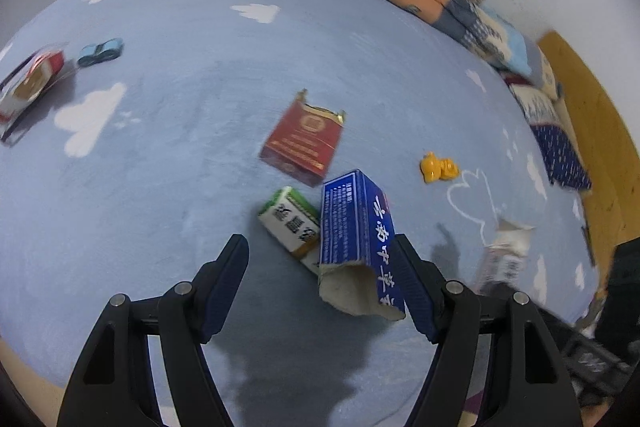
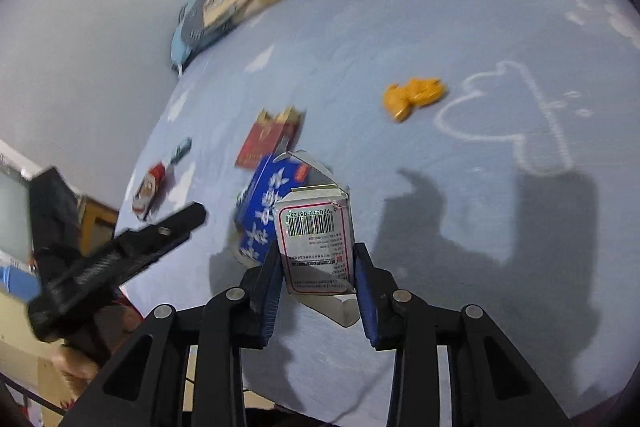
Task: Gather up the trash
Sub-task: 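Grasp the white barcode box with the right tool while the left grasps the blue box, then lift both held boxes and carry them toward the purple basket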
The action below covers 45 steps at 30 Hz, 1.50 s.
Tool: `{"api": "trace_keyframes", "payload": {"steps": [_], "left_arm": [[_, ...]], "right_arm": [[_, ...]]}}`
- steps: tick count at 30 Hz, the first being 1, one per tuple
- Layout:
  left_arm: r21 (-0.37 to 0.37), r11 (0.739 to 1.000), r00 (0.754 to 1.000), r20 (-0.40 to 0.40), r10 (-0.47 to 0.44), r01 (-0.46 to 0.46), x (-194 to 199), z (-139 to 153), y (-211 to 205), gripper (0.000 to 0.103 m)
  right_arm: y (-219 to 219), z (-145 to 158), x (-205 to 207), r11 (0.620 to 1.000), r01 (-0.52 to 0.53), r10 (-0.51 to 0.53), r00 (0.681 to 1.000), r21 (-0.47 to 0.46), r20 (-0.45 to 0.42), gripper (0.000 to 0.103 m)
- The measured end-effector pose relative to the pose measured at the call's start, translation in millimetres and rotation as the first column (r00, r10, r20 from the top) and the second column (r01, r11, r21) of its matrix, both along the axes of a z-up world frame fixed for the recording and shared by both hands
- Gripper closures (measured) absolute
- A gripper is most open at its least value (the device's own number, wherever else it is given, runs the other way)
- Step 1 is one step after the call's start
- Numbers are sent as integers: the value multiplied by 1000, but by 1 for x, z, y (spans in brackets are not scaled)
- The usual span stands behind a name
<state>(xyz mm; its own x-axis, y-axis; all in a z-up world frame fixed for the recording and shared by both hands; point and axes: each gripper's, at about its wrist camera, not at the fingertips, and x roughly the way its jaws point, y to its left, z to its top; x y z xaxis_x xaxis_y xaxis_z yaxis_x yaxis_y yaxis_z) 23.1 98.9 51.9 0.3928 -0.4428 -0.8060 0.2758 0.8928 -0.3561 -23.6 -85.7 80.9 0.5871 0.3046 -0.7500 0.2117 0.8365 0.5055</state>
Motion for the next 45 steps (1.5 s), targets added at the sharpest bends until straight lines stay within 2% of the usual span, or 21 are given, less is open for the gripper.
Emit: {"api": "trace_keyframes", "payload": {"steps": [4,7,11,15,17,18,19,20,24,27,33,45], "left_arm": [[71,996,998,34,-60,57,-3,-6,-26,31],[151,986,996,43,-81,74,-6,-18,-46,31],[210,972,991,54,-122,108,-7,-30,-69,31],[283,956,989,108,-106,72,-5,-39,-81,32],[301,952,986,135,-100,56,-4,-37,-82,43],[302,952,985,144,-100,52,-5,-36,-82,48],[292,955,984,146,-103,56,-5,-34,-81,60],[278,959,983,152,-101,55,-6,-31,-78,62],[233,970,984,146,-98,62,-9,-22,-68,65],[170,983,987,130,-90,68,-8,-15,-57,66],[89,994,984,160,-84,71,-17,7,-49,66],[112,992,951,296,-91,60,-46,40,-55,66]], "right_arm": [[-14,9,-12,998,65,-65,998,-5,21,67],[-17,11,-16,996,77,-76,997,-45,32,67],[-26,15,-19,994,97,-95,994,-55,45,67],[-36,18,-21,991,124,-120,991,-58,61,67],[-39,19,-24,989,132,-127,990,-63,66,67],[-41,19,-24,989,135,-131,989,-65,66,67],[-43,19,-25,988,142,-138,988,-64,66,67],[-45,18,-26,987,147,-143,988,-62,65,67],[-51,17,-26,985,162,-159,985,-60,61,67],[-51,18,-26,984,165,-161,985,-60,66,67],[-45,19,-25,984,157,-151,985,-80,78,67],[-36,25,-27,983,132,-119,987,-127,109,67]]}}
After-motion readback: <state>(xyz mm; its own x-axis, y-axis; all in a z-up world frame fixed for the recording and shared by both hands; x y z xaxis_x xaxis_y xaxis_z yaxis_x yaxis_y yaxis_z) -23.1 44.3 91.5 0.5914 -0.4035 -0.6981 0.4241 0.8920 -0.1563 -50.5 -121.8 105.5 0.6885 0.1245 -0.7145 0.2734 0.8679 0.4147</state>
